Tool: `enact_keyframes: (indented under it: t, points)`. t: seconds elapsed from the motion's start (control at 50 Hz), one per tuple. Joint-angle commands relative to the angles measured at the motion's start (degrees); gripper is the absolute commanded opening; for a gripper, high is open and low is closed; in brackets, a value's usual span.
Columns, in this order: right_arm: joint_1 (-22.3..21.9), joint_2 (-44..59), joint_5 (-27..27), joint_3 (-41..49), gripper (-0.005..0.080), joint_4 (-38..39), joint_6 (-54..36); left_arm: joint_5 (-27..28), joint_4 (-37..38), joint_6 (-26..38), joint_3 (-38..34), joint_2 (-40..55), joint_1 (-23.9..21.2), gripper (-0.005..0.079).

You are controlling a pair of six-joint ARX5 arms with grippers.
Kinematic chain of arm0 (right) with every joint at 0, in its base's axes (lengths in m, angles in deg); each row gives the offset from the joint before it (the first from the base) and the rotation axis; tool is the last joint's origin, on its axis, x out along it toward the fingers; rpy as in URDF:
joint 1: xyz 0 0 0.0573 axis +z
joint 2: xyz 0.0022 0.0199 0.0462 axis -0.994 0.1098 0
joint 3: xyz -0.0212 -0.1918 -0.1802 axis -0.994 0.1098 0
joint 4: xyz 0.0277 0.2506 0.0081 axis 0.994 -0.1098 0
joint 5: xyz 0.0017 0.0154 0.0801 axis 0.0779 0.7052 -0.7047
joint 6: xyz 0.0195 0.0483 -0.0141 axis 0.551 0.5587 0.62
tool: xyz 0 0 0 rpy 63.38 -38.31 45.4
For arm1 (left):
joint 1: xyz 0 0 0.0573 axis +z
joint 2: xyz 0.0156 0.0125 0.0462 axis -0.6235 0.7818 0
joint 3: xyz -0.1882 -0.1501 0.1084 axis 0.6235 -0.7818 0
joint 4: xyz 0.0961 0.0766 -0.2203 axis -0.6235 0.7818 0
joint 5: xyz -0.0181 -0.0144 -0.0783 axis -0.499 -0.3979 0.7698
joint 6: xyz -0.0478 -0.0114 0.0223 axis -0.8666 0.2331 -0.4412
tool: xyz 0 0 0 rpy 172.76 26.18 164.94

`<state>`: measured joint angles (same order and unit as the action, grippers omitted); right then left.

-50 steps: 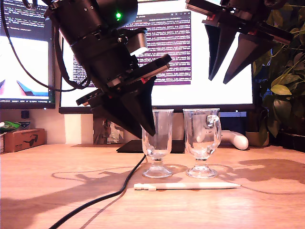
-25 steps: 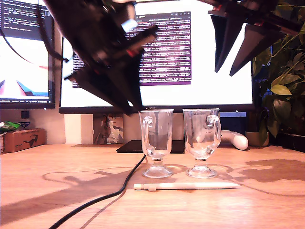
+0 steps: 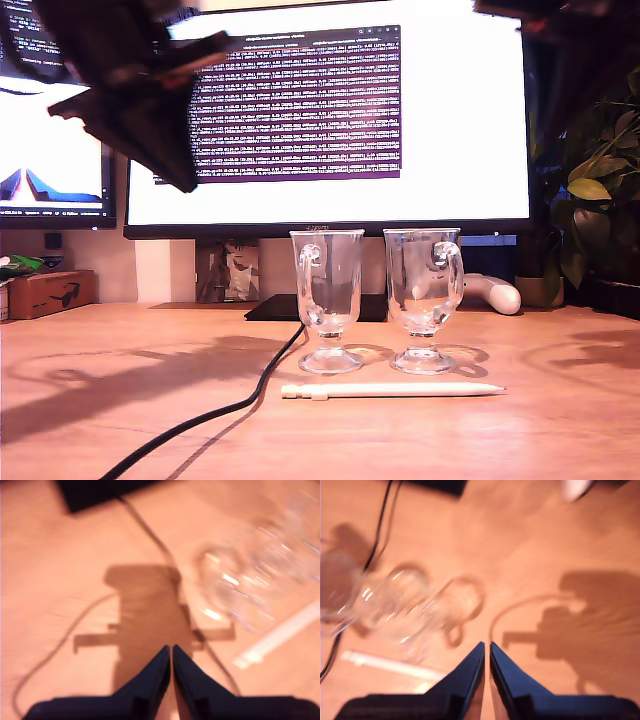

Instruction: Pick the small glass cups in front of you with each of your hands, and place them behind the white pen

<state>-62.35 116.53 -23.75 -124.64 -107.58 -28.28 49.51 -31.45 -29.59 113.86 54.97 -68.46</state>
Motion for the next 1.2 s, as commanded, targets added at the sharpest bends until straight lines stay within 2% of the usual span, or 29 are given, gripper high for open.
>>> enact_keyframes:
  t: [0.0, 0.1, 0.26, 0.58, 0.74, 0.92, 1.06, 1.18]
  points:
    - [-2.5, -0.7, -0.2, -0.3, -0.0013, 0.9, -0.8, 1.2, -1.2, 1.4, -2.8, -1.4, 2.5, -0.0021]
    - [-5.6, -1.6, -1.2, 1.5, -0.0013, 2.9, -1.7, 3.3, -4.0, 1.5, -6.3, -3.8, 6.3, -0.0021]
    - [-9.7, -4.5, -4.1, 6.8, -0.0013, 8.2, -2.9, 3.6, -8.8, 1.9, -13.3, -9.9, 10.6, -0.0021]
    - [-12.5, -10.3, -4.9, 23.8, -0.0013, 24.9, -5.8, 5.7, -19.3, 4.5, -28.1, -22.2, 17.4, -0.0021]
    - [-16.0, -13.6, -5.3, 30.8, -0.0013, 30.8, -7.3, 7.7, -21.7, 3.5, -31.7, -25.9, 20.7, -0.0021]
    - [-22.9, -19.8, -6.7, 36.7, -0.0013, 35.2, -8.6, 7.1, -26.2, 1.7, -33.4, -28.3, 22.9, -0.0021]
    - [-28.9, -25.0, -14.3, 40.8, -0.0013, 37.3, -9.4, 6.7, -28.3, 1.4, -35.1, -29.2, 24.3, -0.0021]
    - [-30.6, -29.4, -17.3, 44.7, -0.0013, 41.4, -7.0, 3.7, -30.1, 0.3, -39.3, -32.7, 24.4, -0.0021]
